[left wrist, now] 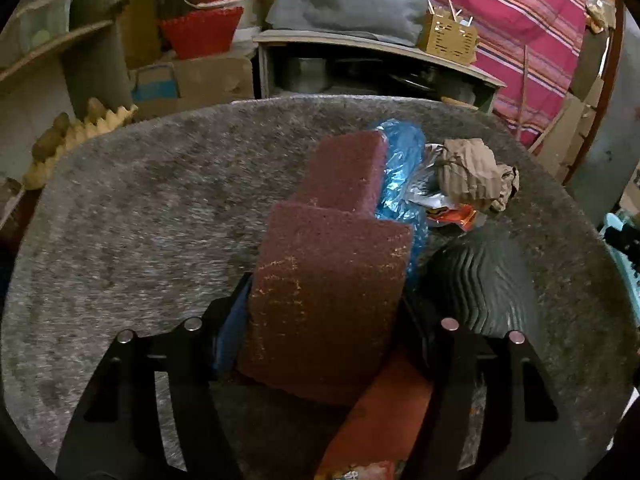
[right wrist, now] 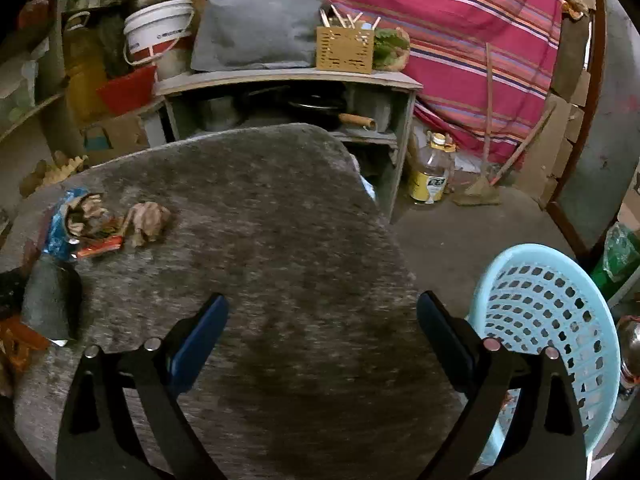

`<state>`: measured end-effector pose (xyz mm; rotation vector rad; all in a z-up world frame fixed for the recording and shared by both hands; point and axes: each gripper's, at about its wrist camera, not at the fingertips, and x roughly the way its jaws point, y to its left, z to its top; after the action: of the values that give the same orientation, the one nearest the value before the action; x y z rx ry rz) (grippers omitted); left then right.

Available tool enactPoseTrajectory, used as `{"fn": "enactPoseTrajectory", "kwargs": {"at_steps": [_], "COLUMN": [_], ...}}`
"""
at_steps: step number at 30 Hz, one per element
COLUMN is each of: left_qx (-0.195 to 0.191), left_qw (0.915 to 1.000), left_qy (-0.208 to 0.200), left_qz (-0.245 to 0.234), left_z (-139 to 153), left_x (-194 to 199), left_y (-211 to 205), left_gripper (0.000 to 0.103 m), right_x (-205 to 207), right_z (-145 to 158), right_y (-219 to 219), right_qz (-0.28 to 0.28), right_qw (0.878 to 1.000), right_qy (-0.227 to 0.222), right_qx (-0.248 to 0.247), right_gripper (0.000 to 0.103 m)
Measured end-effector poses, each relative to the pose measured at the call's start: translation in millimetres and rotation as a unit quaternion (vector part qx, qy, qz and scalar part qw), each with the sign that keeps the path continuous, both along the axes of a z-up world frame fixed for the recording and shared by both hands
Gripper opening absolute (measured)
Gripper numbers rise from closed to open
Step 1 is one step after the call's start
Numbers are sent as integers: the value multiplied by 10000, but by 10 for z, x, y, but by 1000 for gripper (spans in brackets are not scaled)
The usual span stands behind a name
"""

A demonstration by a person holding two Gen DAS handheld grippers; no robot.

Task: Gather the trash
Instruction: 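Return both tools to the table and grasp the maroon scouring pad with the left tool, then lift the maroon pad with the left tool while the right tool grasps the black rubber piece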

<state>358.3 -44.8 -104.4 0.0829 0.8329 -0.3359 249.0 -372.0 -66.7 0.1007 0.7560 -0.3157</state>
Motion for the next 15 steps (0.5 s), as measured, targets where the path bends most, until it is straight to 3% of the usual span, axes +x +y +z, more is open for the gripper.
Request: {"fn": "enactPoseTrajectory", "kwargs": {"at_steps": [10,15], "left_qx": [340,318], "left_qw": [9957,9915], "left_qy": [-663,-738], "left_qz": [543,1025], "left_z": [355,452], "left_x": [-379,-494], "left_y": [312,675], "left_gripper": [64,64], "right_x": [144,229], "right_z": [5,18], "right_y": [606,998], "right_qz": [504,822], "right_qw": [9987,9964], "right_qy": [22,-66], "right_qx": [-40,185], "right_gripper": [94,94]}}
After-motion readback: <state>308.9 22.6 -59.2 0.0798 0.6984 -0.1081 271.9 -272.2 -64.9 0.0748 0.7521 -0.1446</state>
